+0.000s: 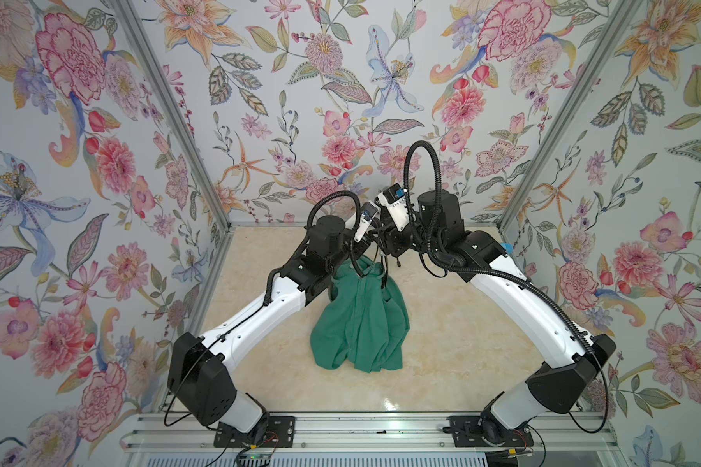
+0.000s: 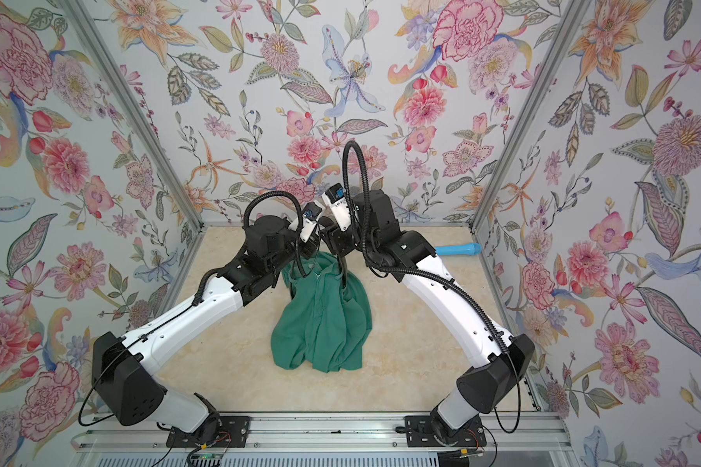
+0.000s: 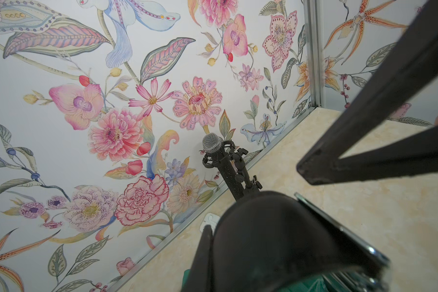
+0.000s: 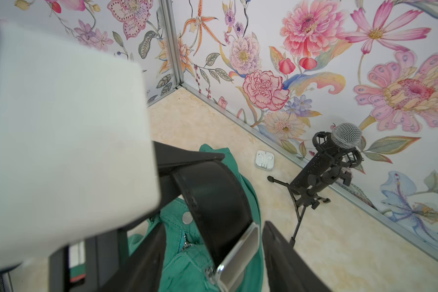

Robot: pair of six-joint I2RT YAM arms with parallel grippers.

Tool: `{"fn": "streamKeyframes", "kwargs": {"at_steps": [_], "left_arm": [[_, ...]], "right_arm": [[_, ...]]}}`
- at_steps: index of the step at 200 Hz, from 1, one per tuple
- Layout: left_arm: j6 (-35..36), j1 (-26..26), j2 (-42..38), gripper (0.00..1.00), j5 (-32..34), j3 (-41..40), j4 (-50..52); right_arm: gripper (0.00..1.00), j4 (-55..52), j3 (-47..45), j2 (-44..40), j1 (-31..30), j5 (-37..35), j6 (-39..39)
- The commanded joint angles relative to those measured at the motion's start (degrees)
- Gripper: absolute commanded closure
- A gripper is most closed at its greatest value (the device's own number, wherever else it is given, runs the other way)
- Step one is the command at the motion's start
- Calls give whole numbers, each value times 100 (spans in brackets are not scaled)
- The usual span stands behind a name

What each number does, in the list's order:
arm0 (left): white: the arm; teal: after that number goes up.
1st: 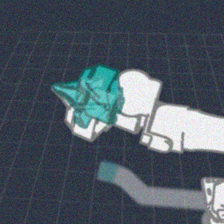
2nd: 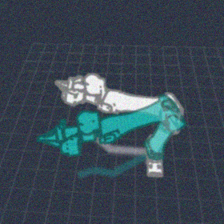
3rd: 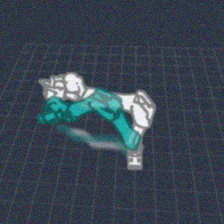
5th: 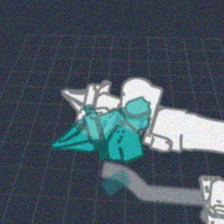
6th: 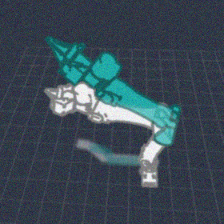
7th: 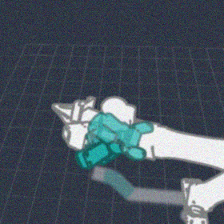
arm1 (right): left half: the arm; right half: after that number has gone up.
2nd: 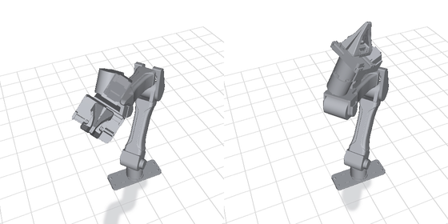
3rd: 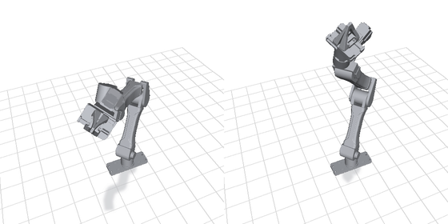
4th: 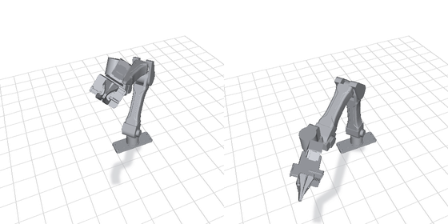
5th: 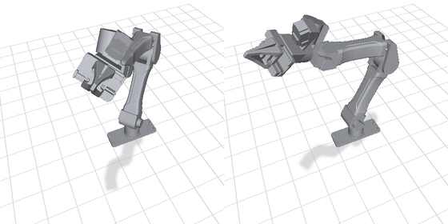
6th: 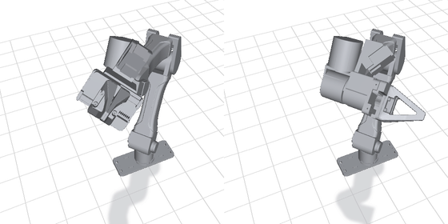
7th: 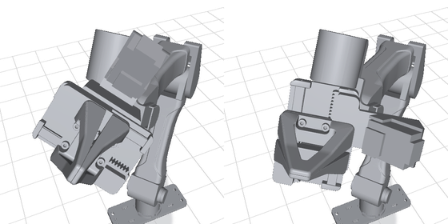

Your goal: Remove the belt from the trousers

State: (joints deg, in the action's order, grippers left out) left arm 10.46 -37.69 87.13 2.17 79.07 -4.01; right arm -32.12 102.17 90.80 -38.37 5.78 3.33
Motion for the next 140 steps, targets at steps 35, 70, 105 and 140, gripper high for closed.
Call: {"fn": "streamKeyframes", "kwargs": {"at_steps": [35, 70, 105, 140], "left_arm": [[-159, -44, -22, 100, 91, 208, -19], [-191, -47, -49, 100, 78, 206, 14], [-198, -37, -43, 100, 62, 197, 40], [-228, -42, -12, 100, 57, 214, 30]], "right_arm": [[60, -243, -80, 49, 85, -37, -179], [69, -250, 5, 171, 81, 149, -181], [66, -293, -39, 175, 84, 167, -192], [60, -344, -56, 164, 79, 69, -158]]}}
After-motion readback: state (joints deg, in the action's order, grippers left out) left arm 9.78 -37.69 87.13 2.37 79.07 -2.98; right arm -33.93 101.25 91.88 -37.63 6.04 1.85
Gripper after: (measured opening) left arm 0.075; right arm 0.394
